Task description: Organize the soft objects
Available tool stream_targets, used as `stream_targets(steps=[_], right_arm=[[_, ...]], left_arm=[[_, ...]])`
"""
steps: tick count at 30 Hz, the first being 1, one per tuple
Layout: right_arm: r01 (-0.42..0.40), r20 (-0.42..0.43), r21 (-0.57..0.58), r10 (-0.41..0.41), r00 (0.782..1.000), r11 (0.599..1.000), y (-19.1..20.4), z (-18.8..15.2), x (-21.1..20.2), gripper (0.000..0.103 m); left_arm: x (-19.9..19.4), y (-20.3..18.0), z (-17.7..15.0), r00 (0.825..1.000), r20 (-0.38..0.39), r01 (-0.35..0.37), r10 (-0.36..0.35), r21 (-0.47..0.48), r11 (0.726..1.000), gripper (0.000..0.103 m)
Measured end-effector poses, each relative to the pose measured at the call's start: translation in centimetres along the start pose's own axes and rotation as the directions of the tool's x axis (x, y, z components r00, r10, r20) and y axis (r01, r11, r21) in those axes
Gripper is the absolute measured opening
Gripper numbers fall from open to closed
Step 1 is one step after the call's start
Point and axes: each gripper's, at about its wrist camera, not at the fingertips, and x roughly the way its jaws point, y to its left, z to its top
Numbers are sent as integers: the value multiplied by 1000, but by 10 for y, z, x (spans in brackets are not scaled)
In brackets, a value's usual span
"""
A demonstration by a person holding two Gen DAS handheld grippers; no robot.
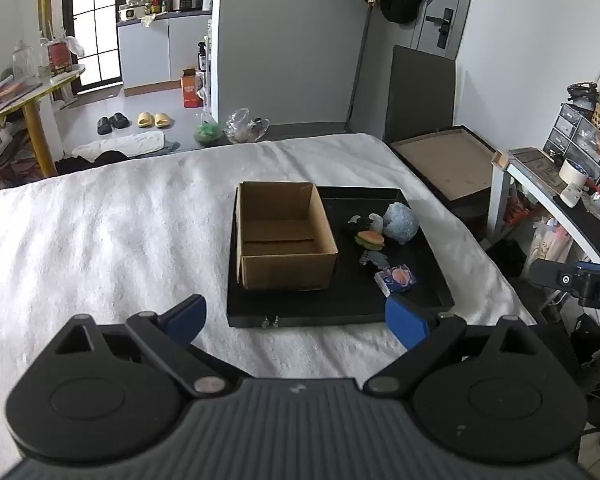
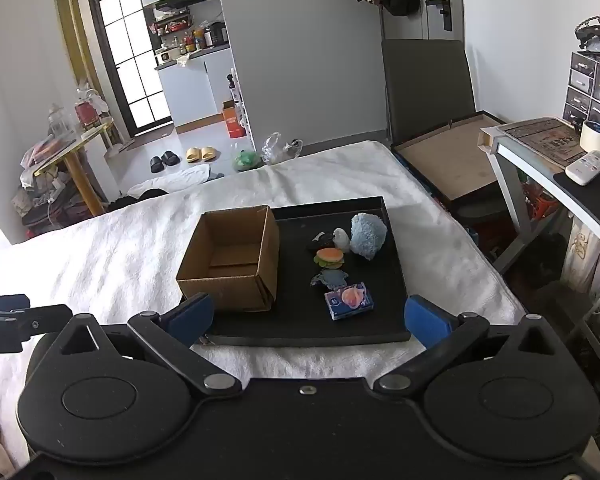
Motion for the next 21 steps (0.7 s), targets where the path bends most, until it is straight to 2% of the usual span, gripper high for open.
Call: stream_targets(steps=[9, 10, 11, 21], right_arm=[[-5, 12, 9, 5, 1000, 1000, -1, 0, -1, 103], [-4, 12, 9, 3, 1000, 1000, -2, 0, -2, 103], [-4, 11, 9, 4, 1000, 1000, -4, 0, -1, 103], [3, 4, 2, -3, 1000, 1000, 0, -4, -1, 103]], left_arm=[[-2, 3, 6, 998, -15, 56, -56, 3, 998, 95], [-4, 3, 3, 1000, 8, 12, -12, -2, 1000, 95], [-4, -1, 4, 1000, 7, 8, -8, 3, 1000, 95], [-3, -2, 0, 1000, 12, 4, -4, 4, 1000, 95]])
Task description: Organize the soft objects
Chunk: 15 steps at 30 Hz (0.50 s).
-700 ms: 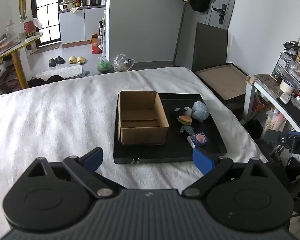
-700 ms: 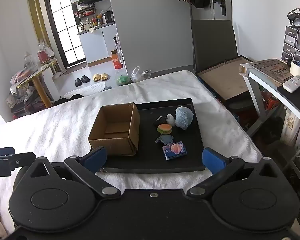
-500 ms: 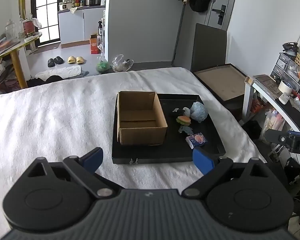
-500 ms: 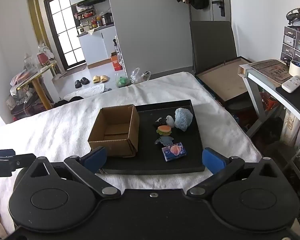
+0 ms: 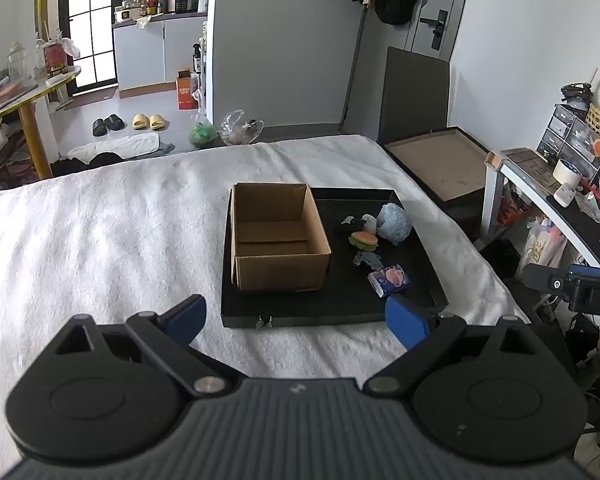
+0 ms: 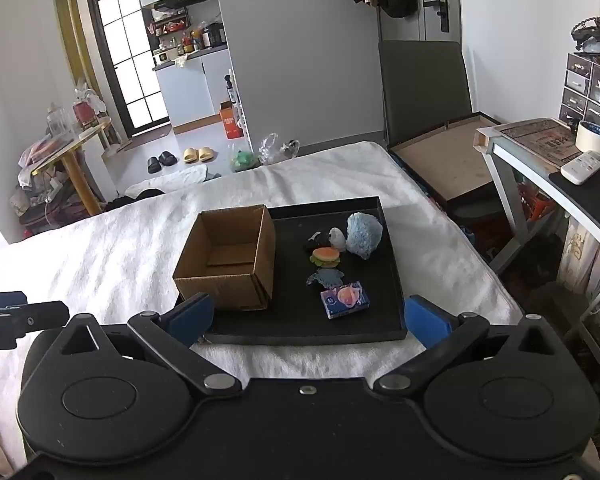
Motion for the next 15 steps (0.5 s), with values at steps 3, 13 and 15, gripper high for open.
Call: stream_targets(steps=[3, 13, 15], right_arm=[[-2, -4, -1, 2, 1000, 1000, 1, -1, 1, 103], [0, -13, 11, 0, 1000, 1000, 0, -5, 1, 103], [-9, -16, 18, 9, 1000, 1000, -1, -5, 0, 103]], left_arm=[[0, -1, -1, 1000, 0, 1, -1, -3, 1000, 95], [1, 2, -2, 1000, -4, 7, -7, -12, 1000, 95], [1, 2, -2, 1000, -3, 8, -8, -12, 1000, 95]])
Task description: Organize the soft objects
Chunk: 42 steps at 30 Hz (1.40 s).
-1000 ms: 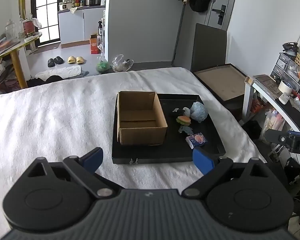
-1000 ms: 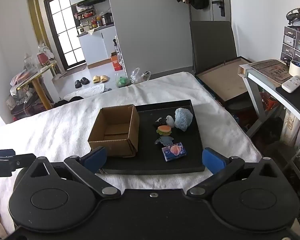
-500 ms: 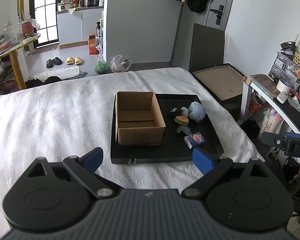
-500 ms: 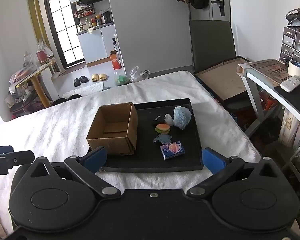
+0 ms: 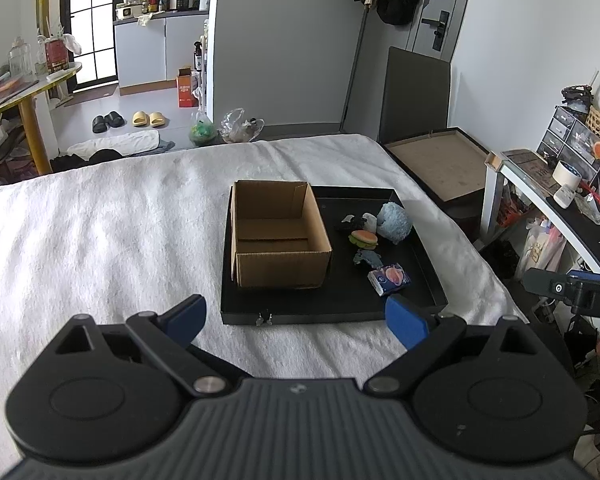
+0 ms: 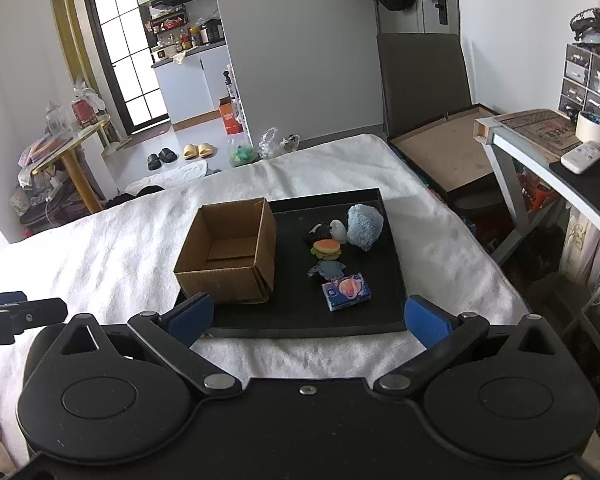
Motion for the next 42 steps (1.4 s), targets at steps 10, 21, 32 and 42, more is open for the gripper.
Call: stream_targets(steps=[10, 21, 32, 42], right_arm=[[8, -3, -9, -8, 1000, 1000, 3, -1, 0, 103], [12, -10, -6, -12, 1000, 1000, 3, 0, 0, 103], [3, -9, -6, -3, 1000, 1000, 2, 1, 0, 103], [4, -10, -9, -4, 1000, 1000, 5, -1, 2, 103]], left_arm=[[-1, 5, -1, 1000, 2, -9, 9, -9, 1000, 95], [-2, 8, -1, 1000, 2, -7, 7, -6, 1000, 95], [-1, 10, 1, 1000, -1, -11, 11, -9, 1000, 95], [0, 14, 0, 1000, -1, -19, 19, -3, 1000, 95]])
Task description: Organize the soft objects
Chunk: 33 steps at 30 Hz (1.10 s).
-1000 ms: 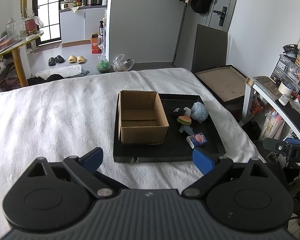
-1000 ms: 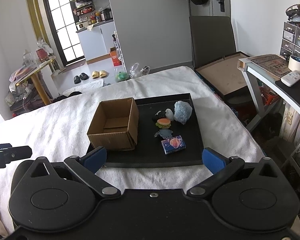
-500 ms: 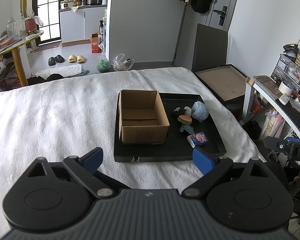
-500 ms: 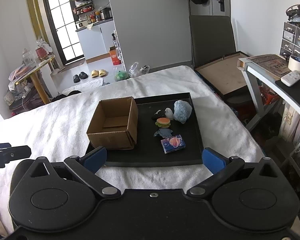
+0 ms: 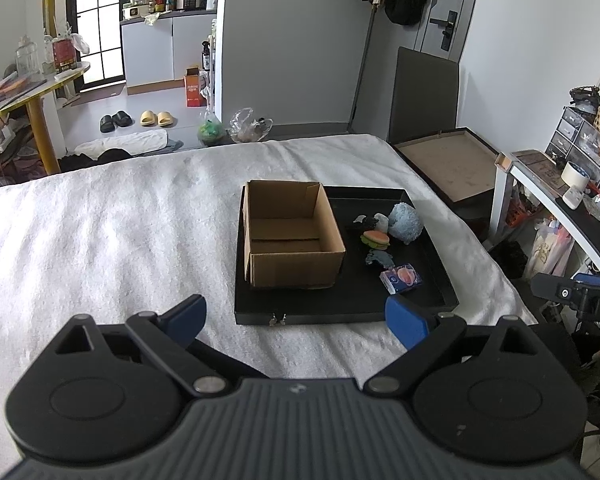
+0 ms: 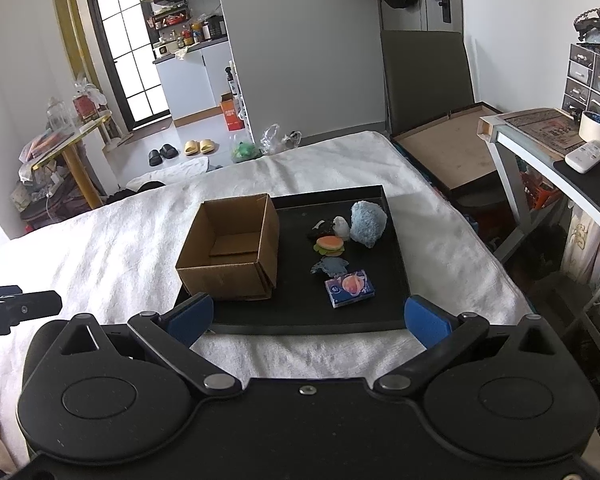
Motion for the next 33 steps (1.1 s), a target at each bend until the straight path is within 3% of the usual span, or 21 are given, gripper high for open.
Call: stream_targets(steps=[16, 33], right_arm=[[-4, -13, 6, 4, 1000, 1000, 2, 0, 12, 103], [34, -113, 45, -28, 993, 998, -16, 8, 82, 103]], left_arm=[[15, 4, 8, 1000, -18, -11, 11, 2, 1000, 95], [81, 24, 29, 997, -67, -44, 41, -48, 998, 95]])
